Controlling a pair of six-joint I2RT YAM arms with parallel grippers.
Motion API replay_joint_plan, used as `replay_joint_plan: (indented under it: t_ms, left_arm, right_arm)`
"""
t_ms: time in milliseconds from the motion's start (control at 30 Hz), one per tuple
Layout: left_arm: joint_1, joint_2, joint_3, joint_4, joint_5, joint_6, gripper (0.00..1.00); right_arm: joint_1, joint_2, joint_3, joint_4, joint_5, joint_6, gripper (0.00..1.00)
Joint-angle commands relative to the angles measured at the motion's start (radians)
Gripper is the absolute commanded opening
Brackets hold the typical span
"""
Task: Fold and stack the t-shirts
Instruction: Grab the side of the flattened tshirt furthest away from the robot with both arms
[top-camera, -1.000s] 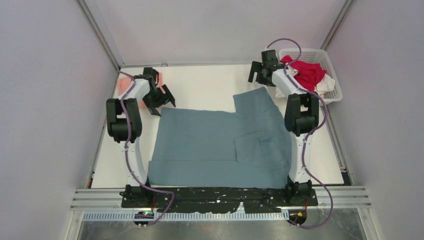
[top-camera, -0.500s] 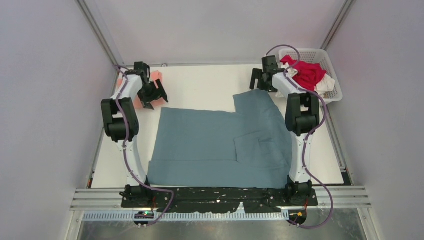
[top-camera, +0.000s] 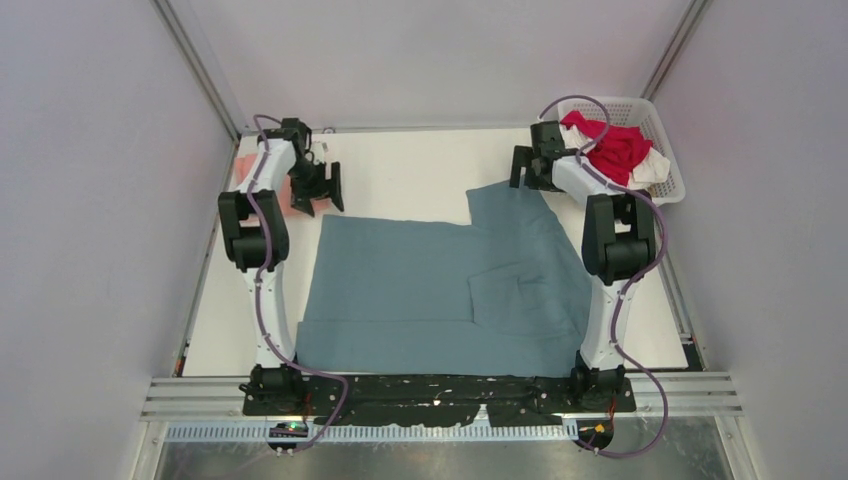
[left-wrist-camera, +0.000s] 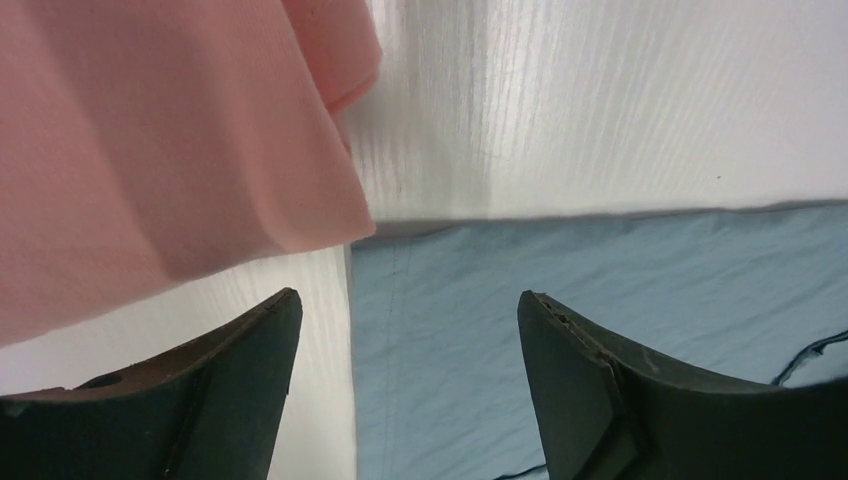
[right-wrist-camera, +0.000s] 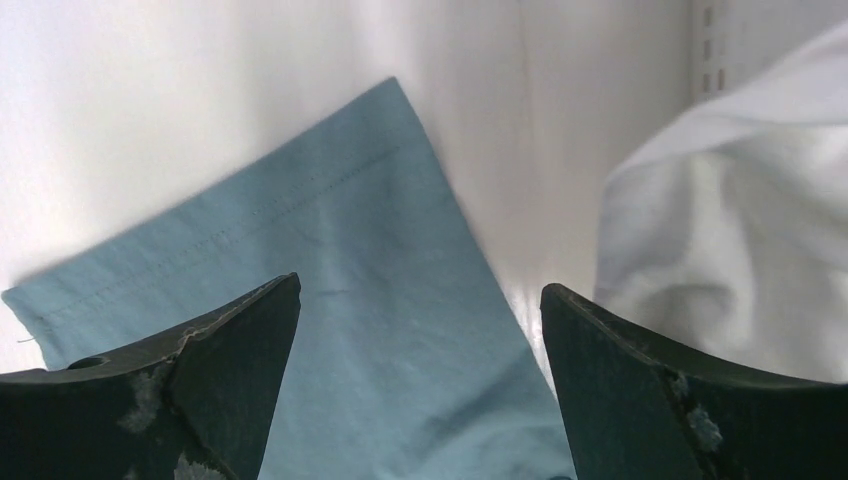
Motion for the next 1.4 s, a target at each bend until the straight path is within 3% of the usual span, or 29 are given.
replay_joint_plan:
  t_ms: [0, 233, 500, 767, 933, 1167, 1367]
  left_arm:
    - [-0.033, -0.023, 0.014, -0.083, -0.096, -0.081, 0.81]
    - [-0.067, -0.048, -0.028, -0.157, -0.248, -0.319, 0.80]
    - [-0.091, -0.037, 0.002, -0.183, -0.292, -0.503, 0.79]
    - [-0.118, -0.067, -0.026, 0.021, -0.315, -0.522, 0.80]
    - [-0.117, -0.039, -0.080, 0.196, -0.210, -0.522, 0.80]
    - [-0.116, -0.032, -0.115, 0.207, -0.195, -0.538, 0.75]
    - [-0.135, -0.001, -0.060, 0.086, -0.197, -0.570, 0.66]
  right_arm:
    - [-0.002, -0.091, -0.032, 0.078, 0.079, -0.042, 0.95]
    - [-0.003, -0.103, -0.058, 0.093, 0.076, -0.060, 0.95]
    - [-0.004, -0.123, -0.081, 0.108, 0.041, -0.049, 0.95]
    - [-0.003, -0.155, -0.128, 0.129, 0.013, -0.046, 0.95]
    - [-0.004, -0.177, -0.158, 0.142, 0.017, -0.052, 0.95]
    - [-0.004, -0.203, -0.182, 0.143, 0.047, -0.057, 0.95]
    - [-0.004, -0.213, -0.191, 0.142, 0.059, -0.042, 0.95]
